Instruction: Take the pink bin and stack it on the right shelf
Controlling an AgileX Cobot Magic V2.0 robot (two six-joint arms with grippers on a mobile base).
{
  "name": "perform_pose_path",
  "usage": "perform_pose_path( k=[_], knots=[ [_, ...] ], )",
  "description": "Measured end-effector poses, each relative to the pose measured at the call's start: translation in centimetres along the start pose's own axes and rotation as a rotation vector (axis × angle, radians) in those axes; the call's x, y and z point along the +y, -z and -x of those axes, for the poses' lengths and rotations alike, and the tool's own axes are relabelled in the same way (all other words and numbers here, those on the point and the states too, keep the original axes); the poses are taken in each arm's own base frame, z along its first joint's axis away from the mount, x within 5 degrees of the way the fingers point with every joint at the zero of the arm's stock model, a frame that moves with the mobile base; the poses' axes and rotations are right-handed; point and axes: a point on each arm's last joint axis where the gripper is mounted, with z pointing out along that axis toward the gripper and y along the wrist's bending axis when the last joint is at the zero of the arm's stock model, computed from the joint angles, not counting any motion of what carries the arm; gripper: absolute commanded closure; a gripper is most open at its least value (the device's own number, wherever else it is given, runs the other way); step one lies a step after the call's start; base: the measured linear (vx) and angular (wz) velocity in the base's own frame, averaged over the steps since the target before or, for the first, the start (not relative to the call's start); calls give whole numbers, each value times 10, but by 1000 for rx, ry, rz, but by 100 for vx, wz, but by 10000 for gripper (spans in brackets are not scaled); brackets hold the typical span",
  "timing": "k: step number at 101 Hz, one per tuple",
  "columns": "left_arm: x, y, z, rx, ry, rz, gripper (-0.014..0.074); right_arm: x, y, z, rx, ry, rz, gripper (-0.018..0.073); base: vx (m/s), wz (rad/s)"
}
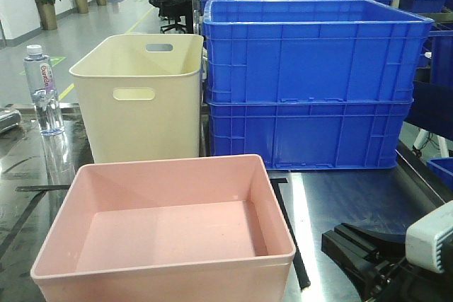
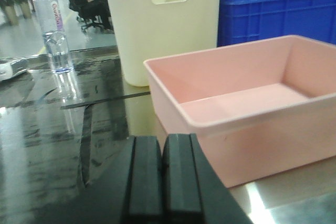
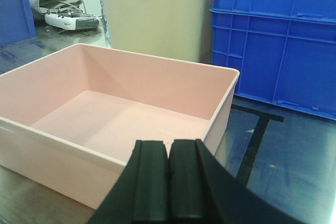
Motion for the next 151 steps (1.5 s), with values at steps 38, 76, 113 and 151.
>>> perform_pose_path(
  k=[38,76,113,151],
  knots=[
    [-1,-5,-73,-4,-38,33,604,0,0,-1,3,0,0,568,0,0],
    [-1,-5,-73,0,-40,33,604,0,0,-1,3,1,0,568,0,0],
    [-1,-5,-73,0,-40,33,604,0,0,-2,5,1,0,568,0,0],
    [-1,-5,-74,3,-40,32,604,-21,67,-53,13,1,-203,568,0,0]
  ],
)
